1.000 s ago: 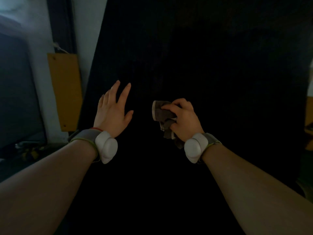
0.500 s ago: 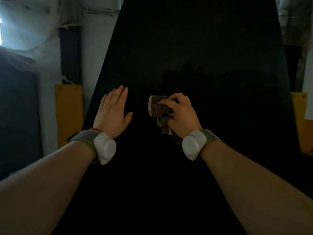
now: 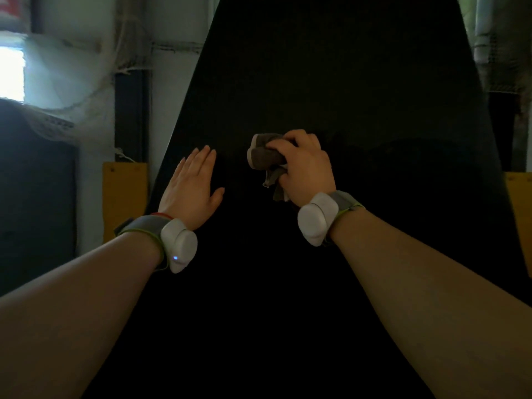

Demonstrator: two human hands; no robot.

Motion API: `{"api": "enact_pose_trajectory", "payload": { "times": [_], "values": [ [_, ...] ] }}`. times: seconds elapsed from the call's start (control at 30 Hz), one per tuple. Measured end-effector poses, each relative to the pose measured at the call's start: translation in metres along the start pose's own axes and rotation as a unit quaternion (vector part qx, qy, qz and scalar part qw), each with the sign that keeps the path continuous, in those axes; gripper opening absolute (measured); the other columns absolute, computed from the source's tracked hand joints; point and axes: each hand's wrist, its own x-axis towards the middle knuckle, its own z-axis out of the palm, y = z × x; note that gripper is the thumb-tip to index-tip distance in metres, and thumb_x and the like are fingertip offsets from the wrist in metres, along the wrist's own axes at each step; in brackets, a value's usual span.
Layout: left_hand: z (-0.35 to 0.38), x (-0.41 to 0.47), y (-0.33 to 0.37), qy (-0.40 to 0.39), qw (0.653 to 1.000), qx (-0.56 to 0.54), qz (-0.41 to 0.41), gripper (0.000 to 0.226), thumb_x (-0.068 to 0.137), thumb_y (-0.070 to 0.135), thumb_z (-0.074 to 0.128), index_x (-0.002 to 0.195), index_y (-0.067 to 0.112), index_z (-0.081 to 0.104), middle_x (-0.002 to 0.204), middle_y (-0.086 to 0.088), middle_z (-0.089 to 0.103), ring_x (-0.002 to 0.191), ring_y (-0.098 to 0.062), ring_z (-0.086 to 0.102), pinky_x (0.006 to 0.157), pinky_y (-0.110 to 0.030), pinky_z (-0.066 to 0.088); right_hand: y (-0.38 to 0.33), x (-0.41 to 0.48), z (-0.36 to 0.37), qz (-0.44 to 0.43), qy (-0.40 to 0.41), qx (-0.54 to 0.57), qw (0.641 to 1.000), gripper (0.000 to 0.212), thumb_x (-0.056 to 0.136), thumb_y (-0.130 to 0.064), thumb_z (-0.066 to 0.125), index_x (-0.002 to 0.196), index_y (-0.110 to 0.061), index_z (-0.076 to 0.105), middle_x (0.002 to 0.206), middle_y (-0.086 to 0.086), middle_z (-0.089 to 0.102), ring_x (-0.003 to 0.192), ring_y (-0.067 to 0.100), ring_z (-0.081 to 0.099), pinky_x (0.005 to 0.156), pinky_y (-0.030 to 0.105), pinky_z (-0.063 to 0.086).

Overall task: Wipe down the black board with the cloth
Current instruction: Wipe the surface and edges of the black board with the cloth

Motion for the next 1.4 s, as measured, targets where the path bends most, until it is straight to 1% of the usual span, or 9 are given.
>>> {"api": "enact_pose_trajectory", "payload": {
  "times": [0.27, 0.47, 0.6, 0.73, 0.8, 0.9, 1.1, 1.37, 1.4],
  "values": [
    [0.000, 0.024, -0.005, 0.028, 1.000, 0.000, 0.000, 0.074, 0.091, 0.030, 0.056, 0.149, 0.009, 0.016, 0.157, -0.012, 0.013, 0.145, -0.026, 0.010, 0.118, -0.041, 0.011, 0.000, 0.034, -0.003, 0.031, 0.020, -0.032, 0.999, 0.047, 0.087, -0.010, 0.057, 0.130, -0.027, 0.050, 0.137, 0.006, 0.033, 0.124, 0.029, 0.034, 0.100, 0.045, 0.033],
    [0.019, 0.030, -0.023, -0.048, 0.994, 0.098, -0.003, 0.077, 0.092, 0.044, 0.049, 0.151, 0.016, 0.008, 0.159, -0.005, -0.003, 0.145, -0.025, -0.004, 0.115, -0.049, 0.000, 0.002, 0.047, 0.005, 0.056, 0.052, -0.047, 0.996, 0.045, 0.088, -0.010, 0.056, 0.129, -0.026, 0.050, 0.136, 0.007, 0.032, 0.124, 0.029, 0.033, 0.101, 0.045, 0.033],
    [0.029, 0.030, -0.040, -0.024, 0.994, 0.106, 0.015, 0.076, 0.091, 0.042, 0.051, 0.151, 0.020, 0.009, 0.159, -0.002, -0.002, 0.145, -0.022, -0.004, 0.114, -0.050, -0.002, 0.002, 0.057, 0.013, 0.086, 0.047, -0.069, 0.993, 0.045, 0.090, -0.011, 0.053, 0.131, -0.026, 0.048, 0.138, 0.008, 0.031, 0.126, 0.029, 0.031, 0.104, 0.048, 0.031],
    [0.040, 0.032, -0.042, -0.005, 0.996, 0.087, 0.025, 0.076, 0.089, 0.039, 0.054, 0.150, 0.019, 0.013, 0.159, -0.003, 0.002, 0.145, -0.023, -0.003, 0.113, -0.048, -0.003, 0.011, 0.062, 0.030, 0.131, -0.024, -0.034, 0.991, 0.043, 0.091, -0.015, 0.053, 0.131, -0.030, 0.047, 0.138, 0.007, 0.030, 0.127, 0.031, 0.030, 0.103, 0.054, 0.030],
    [0.048, 0.033, -0.044, 0.004, 0.995, 0.093, 0.025, 0.077, 0.089, 0.039, 0.054, 0.150, 0.018, 0.012, 0.159, -0.003, 0.002, 0.145, -0.023, -0.004, 0.112, -0.046, -0.006, 0.015, 0.060, 0.044, 0.124, -0.033, -0.028, 0.991, 0.042, 0.090, -0.016, 0.054, 0.128, -0.032, 0.050, 0.135, 0.006, 0.032, 0.125, 0.031, 0.030, 0.100, 0.055, 0.031],
    [0.057, 0.033, -0.046, 0.017, 0.994, 0.102, 0.029, 0.079, 0.087, 0.041, 0.053, 0.150, 0.017, 0.011, 0.159, -0.004, 0.000, 0.144, -0.024, -0.005, 0.109, -0.047, -0.011, 0.015, 0.055, 0.053, 0.085, -0.047, -0.045, 0.994, 0.036, 0.087, -0.020, 0.057, 0.120, -0.035, 0.055, 0.129, 0.002, 0.035, 0.120, 0.029, 0.032, 0.098, 0.055, 0.031],
    [0.066, 0.033, -0.044, 0.035, 0.991, 0.123, 0.026, 0.080, 0.086, 0.040, 0.053, 0.149, 0.012, 0.012, 0.158, -0.008, 0.002, 0.144, -0.027, -0.004, 0.108, -0.050, -0.011, 0.006, 0.016, 0.069, -0.035, -0.153, -0.062, 0.986, 0.035, 0.087, -0.018, 0.058, 0.119, -0.031, 0.059, 0.128, 0.002, 0.038, 0.119, 0.028, 0.032, 0.093, 0.049, 0.031],
    [0.060, 0.032, -0.042, 0.032, 0.992, 0.118, 0.025, 0.080, 0.089, 0.039, 0.053, 0.150, 0.012, 0.009, 0.159, -0.007, -0.002, 0.145, -0.026, -0.007, 0.109, -0.047, -0.014, -0.003, -0.023, 0.069, -0.101, -0.320, -0.084, 0.938, 0.034, 0.090, -0.016, 0.054, 0.122, -0.028, 0.059, 0.130, 0.003, 0.039, 0.119, 0.026, 0.033, 0.092, 0.043, 0.029],
    [0.059, 0.032, -0.042, 0.027, 0.992, 0.121, 0.023, 0.081, 0.089, 0.040, 0.053, 0.150, 0.013, 0.008, 0.159, -0.006, -0.003, 0.145, -0.026, -0.007, 0.109, -0.047, -0.014, -0.003, -0.022, 0.067, -0.103, -0.323, -0.081, 0.937, 0.035, 0.090, -0.014, 0.053, 0.122, -0.027, 0.059, 0.130, 0.003, 0.041, 0.119, 0.026, 0.034, 0.091, 0.040, 0.028]
  ]
}}
